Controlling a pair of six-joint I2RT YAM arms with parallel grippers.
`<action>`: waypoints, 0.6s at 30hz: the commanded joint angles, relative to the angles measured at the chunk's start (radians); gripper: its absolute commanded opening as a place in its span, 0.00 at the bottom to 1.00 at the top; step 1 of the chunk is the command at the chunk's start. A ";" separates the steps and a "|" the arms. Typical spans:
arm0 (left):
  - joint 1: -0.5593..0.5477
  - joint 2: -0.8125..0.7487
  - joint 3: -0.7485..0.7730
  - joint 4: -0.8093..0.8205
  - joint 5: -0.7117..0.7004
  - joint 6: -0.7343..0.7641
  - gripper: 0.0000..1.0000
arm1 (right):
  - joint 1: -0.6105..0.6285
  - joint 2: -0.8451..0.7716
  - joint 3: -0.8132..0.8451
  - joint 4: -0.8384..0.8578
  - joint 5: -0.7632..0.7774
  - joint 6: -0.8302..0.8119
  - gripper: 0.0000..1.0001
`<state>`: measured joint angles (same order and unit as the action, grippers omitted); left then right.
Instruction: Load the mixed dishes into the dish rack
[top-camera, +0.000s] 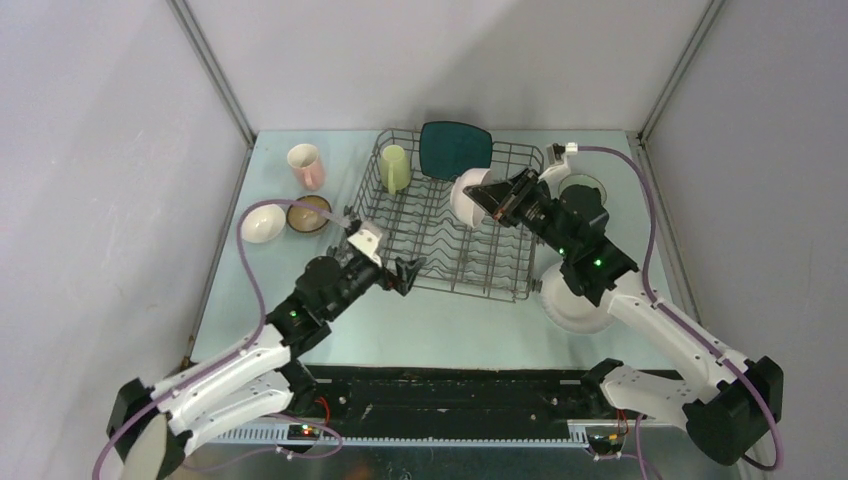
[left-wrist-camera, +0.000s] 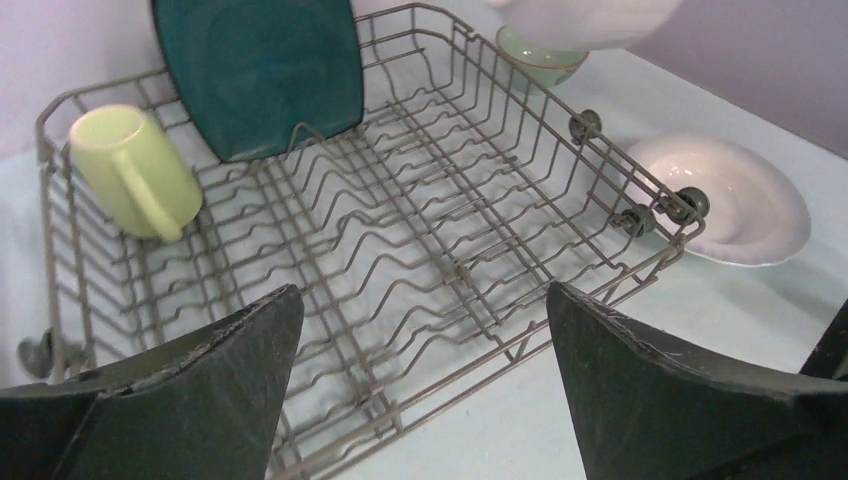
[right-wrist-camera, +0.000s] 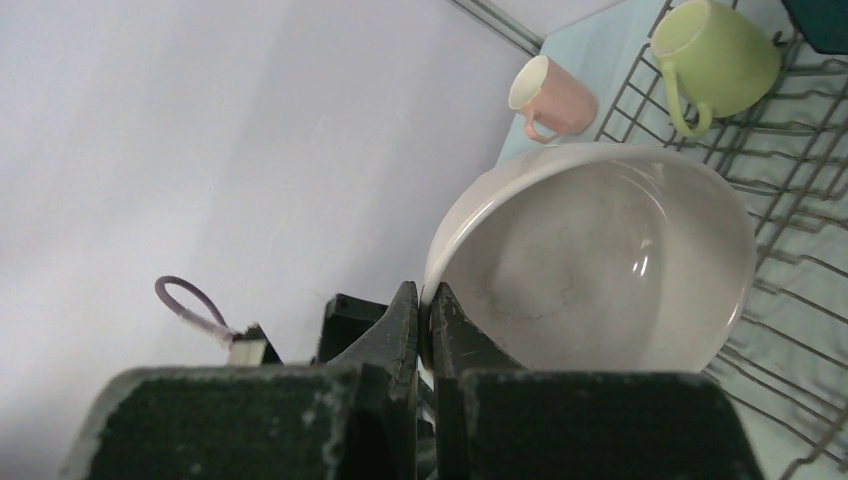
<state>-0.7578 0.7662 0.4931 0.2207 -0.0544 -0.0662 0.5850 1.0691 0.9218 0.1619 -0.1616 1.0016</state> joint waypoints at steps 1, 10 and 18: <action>-0.081 0.103 -0.008 0.358 -0.059 0.184 1.00 | -0.005 0.012 -0.017 0.184 -0.037 0.103 0.00; -0.109 0.242 -0.079 0.772 0.001 0.232 1.00 | 0.001 0.009 -0.118 0.405 -0.093 0.222 0.00; -0.110 0.294 -0.029 0.783 0.047 0.296 1.00 | 0.035 0.005 -0.135 0.453 -0.074 0.239 0.00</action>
<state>-0.8619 1.0454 0.4152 0.9215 -0.0338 0.1688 0.5999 1.0885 0.7803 0.4881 -0.2398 1.2198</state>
